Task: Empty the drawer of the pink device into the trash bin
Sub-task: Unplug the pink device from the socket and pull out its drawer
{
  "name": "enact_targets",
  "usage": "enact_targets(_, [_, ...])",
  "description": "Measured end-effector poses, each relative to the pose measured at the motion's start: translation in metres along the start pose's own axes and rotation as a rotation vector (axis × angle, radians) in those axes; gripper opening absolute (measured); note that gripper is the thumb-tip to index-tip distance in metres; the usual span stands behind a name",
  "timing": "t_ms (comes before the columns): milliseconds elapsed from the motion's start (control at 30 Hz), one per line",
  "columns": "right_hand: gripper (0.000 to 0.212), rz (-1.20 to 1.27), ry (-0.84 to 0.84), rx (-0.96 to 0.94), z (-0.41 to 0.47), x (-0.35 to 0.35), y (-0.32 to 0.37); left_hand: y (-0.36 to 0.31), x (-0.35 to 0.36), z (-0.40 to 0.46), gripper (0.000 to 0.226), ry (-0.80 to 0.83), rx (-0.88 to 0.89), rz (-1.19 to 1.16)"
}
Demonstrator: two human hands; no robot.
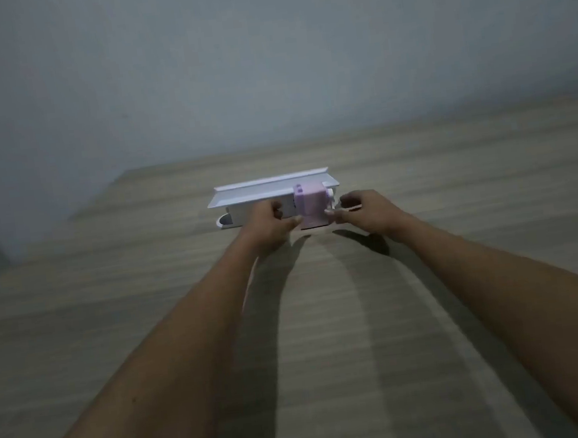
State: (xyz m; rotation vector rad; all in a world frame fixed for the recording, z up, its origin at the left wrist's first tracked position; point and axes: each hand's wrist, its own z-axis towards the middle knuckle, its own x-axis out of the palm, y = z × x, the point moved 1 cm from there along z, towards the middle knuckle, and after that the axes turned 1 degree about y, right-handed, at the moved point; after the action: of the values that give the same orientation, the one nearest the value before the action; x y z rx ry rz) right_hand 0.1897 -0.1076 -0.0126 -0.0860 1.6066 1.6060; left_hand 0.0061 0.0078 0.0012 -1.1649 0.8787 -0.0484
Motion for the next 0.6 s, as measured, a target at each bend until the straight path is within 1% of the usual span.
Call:
enact_targets(100, [0.048, 0.211, 0.070, -0.020, 0.011, 0.006, -0.006, 0.005, 0.009, 0.008, 0.069, 0.030, 0.000, -0.105])
enact_targets(167, [0.039, 0.316, 0.110, -0.032, 0.018, 0.010, -0.007, 0.009, 0.015, 0.017, 0.065, 0.068, 0.038, -0.159])
enact_targets(233, [0.040, 0.387, 0.122, -0.028, 0.024, 0.012, -0.004, 0.010, 0.017, 0.022, 0.061, 0.095, 0.066, -0.193])
enact_targets(333, [0.050, 0.395, 0.123, -0.023, 0.034, 0.018, -0.006, 0.010, 0.020, 0.025, 0.060, 0.091, 0.090, -0.193])
enact_targets(433, [0.056, 0.415, 0.124, -0.009, 0.036, 0.020, -0.008, 0.014, 0.021, 0.026, 0.058, 0.093, 0.108, -0.207])
enact_targets(533, [0.051, 0.452, 0.164, 0.010, 0.024, 0.015, -0.006, 0.015, 0.016, 0.018, 0.058, 0.130, 0.115, -0.199])
enact_targets(600, [0.046, 0.435, 0.186, -0.001, 0.011, 0.009, -0.001, 0.010, 0.009, 0.006, 0.060, 0.170, 0.118, -0.179])
